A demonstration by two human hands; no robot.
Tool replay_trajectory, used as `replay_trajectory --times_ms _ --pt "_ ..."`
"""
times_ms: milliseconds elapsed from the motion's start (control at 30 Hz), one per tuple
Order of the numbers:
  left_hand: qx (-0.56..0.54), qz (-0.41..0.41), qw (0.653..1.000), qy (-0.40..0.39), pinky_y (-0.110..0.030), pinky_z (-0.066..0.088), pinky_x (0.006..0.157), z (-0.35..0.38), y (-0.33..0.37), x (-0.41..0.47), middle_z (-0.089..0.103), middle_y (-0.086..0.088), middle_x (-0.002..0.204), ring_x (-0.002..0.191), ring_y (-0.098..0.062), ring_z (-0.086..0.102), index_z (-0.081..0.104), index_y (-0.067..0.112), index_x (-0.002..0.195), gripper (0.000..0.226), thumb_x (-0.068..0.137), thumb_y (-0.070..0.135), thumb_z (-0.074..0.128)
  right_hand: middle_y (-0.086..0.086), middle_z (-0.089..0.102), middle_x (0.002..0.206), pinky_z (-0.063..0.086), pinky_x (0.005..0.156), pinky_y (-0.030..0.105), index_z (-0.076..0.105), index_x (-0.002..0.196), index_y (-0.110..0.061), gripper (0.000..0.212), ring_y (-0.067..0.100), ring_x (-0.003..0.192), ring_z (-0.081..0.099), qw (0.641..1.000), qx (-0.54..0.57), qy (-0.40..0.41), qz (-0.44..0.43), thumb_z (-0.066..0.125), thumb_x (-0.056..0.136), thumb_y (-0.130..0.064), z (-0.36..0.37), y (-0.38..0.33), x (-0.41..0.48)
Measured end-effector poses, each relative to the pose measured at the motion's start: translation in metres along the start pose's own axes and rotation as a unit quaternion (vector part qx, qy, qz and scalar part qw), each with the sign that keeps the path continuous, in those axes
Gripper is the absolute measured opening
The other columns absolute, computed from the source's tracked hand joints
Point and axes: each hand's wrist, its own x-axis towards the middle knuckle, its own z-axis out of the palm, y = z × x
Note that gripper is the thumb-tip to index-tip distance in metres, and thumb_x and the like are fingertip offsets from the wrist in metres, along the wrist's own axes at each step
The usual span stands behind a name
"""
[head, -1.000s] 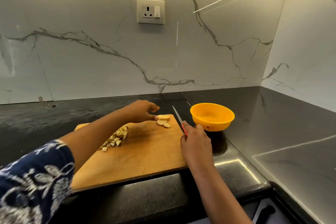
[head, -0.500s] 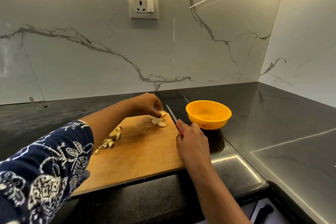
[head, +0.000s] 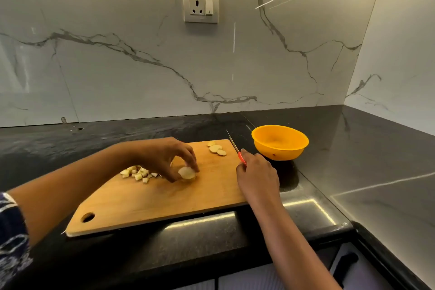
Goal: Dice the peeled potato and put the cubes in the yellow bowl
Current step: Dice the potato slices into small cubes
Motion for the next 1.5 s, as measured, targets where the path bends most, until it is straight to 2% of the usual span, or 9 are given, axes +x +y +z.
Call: replay_trajectory --times_ms 167,300,400,433,567,767,1033,1200,1500 --pt "0.008 0.019 0.996 0.083 -0.007 0.035 0.096 0.015 -0.007 -0.014 0.050 0.025 0.126 0.118 0.007 0.045 0.051 0.045 0.120 0.049 0.085 0.015 0.067 -0.003 0.060 0.116 0.039 0.071 0.023 0.038 0.145 -0.028 0.045 0.013 0.102 0.057 0.999 -0.010 -0.011 -0.045 0.041 0.101 -0.027 -0.003 -0.011 -0.017" --pt "0.059 0.027 0.980 0.186 -0.009 0.037 0.099 0.031 -0.017 -0.036 0.049 0.024 0.127 0.118 0.003 0.047 0.048 0.042 0.124 0.040 0.089 0.028 0.063 -0.009 0.059 0.117 0.033 0.070 0.021 0.035 0.145 -0.033 0.045 0.009 0.100 0.056 0.993 -0.015 -0.022 -0.117 0.040 0.101 -0.031 -0.006 -0.012 -0.052" --pt "0.104 0.056 0.977 0.178 -0.009 0.024 0.107 0.045 -0.021 -0.050 0.041 0.030 0.136 0.129 0.008 0.037 0.038 0.052 0.128 0.041 0.089 0.065 0.036 -0.012 0.058 0.118 0.034 0.070 0.018 0.033 0.146 -0.035 0.046 0.006 0.098 0.055 0.987 0.003 -0.040 -0.155 0.039 0.101 -0.032 -0.010 -0.018 -0.066" --pt "0.107 0.064 0.978 0.169 -0.010 0.020 0.109 0.049 -0.022 -0.053 0.039 0.031 0.138 0.131 0.010 0.033 0.037 0.053 0.129 0.045 0.088 0.070 0.027 -0.013 0.058 0.118 0.037 0.071 0.018 0.033 0.146 -0.035 0.046 0.006 0.097 0.055 0.985 0.006 -0.045 -0.164 0.039 0.101 -0.032 -0.011 -0.020 -0.068" --pt "0.149 0.071 0.978 0.125 -0.014 0.014 0.112 0.057 -0.025 -0.056 0.029 0.031 0.145 0.134 0.013 0.022 0.030 0.045 0.140 0.055 0.091 0.068 0.020 -0.012 0.059 0.115 0.042 0.076 0.020 0.033 0.146 -0.033 0.046 0.007 0.096 0.055 0.979 0.007 -0.054 -0.194 0.039 0.101 -0.032 -0.013 -0.025 -0.070" --pt "0.146 0.067 0.981 0.110 -0.005 0.006 0.108 0.056 -0.025 -0.056 0.025 0.028 0.146 0.134 0.014 0.018 0.022 0.043 0.142 0.057 0.090 0.066 0.017 -0.010 0.060 0.114 0.046 0.080 0.025 0.035 0.146 -0.032 0.046 0.010 0.098 0.056 0.976 -0.023 -0.072 -0.203 0.039 0.100 -0.031 -0.011 -0.031 -0.067" --pt "0.117 0.076 0.986 0.088 -0.014 0.010 0.114 0.056 -0.026 -0.054 0.027 0.024 0.149 0.136 0.013 0.019 0.025 0.041 0.143 0.057 0.091 0.065 0.021 -0.002 0.057 0.117 0.033 0.071 0.025 0.028 0.149 -0.025 0.048 0.017 0.104 0.053 0.965 -0.081 -0.091 -0.232 0.036 0.102 -0.026 -0.011 -0.040 -0.063" --pt "0.116 0.072 0.987 0.086 -0.015 0.000 0.113 0.055 -0.026 -0.053 0.024 0.026 0.148 0.135 0.016 0.014 0.023 0.041 0.142 0.059 0.089 0.068 0.019 0.004 0.052 0.123 0.033 0.074 0.028 0.023 0.150 -0.019 0.051 0.023 0.109 0.051 0.953 -0.133 -0.135 -0.238 0.038 0.102 -0.019 0.002 -0.050 -0.051" --pt "0.130 0.056 0.987 0.074 -0.009 -0.010 0.108 0.055 -0.025 -0.053 0.019 0.030 0.147 0.134 0.019 0.009 0.020 0.043 0.141 0.060 0.087 0.069 0.018 0.004 0.051 0.126 0.036 0.076 0.028 0.020 0.151 -0.019 0.052 0.022 0.110 0.051 0.948 -0.146 -0.136 -0.250 0.038 0.102 -0.018 -0.001 -0.046 -0.055"
